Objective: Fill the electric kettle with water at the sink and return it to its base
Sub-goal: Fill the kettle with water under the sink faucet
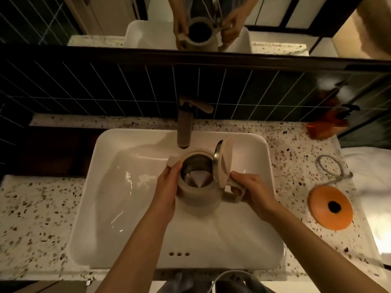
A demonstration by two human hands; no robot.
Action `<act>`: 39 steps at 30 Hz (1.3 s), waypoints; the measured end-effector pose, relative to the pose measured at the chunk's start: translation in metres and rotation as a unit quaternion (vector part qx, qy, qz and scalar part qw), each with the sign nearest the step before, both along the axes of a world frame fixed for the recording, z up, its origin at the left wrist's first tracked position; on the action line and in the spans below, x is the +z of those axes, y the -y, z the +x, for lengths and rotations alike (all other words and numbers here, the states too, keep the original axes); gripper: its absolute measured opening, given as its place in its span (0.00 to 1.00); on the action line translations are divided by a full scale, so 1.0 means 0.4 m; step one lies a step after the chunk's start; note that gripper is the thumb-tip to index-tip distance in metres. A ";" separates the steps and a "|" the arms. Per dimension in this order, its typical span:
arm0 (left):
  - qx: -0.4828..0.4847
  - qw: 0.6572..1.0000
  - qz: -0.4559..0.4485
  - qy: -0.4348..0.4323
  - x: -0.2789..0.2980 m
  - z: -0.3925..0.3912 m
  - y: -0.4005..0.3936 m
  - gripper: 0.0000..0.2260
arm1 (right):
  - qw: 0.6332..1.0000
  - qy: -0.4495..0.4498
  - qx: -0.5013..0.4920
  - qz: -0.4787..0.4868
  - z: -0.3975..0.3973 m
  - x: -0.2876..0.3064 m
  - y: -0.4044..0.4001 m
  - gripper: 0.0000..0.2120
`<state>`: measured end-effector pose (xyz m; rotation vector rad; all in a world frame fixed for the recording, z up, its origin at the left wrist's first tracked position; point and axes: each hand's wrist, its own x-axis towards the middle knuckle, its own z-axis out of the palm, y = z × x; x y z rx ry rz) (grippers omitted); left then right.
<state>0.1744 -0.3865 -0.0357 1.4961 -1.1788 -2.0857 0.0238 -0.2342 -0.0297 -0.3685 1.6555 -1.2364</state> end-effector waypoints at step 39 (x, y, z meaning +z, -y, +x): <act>0.085 0.995 0.012 -0.048 -0.134 -0.021 0.153 0.14 | 0.994 -0.072 -0.077 -0.008 -0.020 -0.149 0.212 0.28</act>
